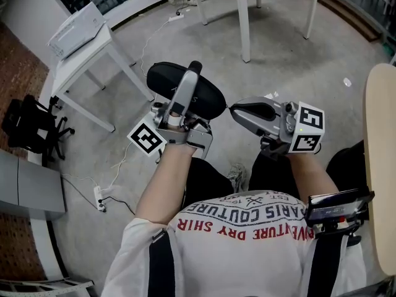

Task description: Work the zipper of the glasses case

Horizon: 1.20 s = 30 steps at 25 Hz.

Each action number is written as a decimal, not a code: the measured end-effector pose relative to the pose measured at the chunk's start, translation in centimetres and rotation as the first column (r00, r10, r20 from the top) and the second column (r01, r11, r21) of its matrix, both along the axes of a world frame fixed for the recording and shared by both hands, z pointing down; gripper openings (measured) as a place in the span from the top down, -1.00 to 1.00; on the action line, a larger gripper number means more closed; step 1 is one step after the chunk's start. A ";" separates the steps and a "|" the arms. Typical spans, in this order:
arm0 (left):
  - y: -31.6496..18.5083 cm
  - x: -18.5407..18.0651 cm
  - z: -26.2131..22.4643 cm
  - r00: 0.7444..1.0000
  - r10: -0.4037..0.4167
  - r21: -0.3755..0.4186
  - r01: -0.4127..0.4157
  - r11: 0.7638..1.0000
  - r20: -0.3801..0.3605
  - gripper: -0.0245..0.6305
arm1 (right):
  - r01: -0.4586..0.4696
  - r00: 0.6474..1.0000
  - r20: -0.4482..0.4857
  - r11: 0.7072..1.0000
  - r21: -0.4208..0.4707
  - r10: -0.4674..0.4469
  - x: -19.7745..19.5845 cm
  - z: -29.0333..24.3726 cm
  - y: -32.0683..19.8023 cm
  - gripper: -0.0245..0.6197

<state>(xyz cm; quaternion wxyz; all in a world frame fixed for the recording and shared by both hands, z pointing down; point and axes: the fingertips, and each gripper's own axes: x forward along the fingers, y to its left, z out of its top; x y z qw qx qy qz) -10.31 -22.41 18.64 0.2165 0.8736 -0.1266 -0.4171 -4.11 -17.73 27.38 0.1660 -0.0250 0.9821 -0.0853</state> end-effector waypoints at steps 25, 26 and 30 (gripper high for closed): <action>-2.3 -3.0 2.0 0.971 -0.111 -0.169 0.076 0.983 -0.211 0.18 | 0.039 0.997 0.070 0.982 -0.186 -0.026 -2.8 2.5 0.2 0.87; -2.3 -3.0 2.1 0.971 -0.113 -0.170 0.077 0.982 -0.213 0.18 | 0.039 0.997 0.070 0.981 -0.189 -0.026 -2.8 2.6 0.2 0.87; -2.5 -2.9 2.2 0.972 -0.093 -0.182 0.053 0.982 -0.217 0.18 | 0.055 0.995 0.092 0.978 -0.201 -0.037 -2.7 2.5 0.2 0.86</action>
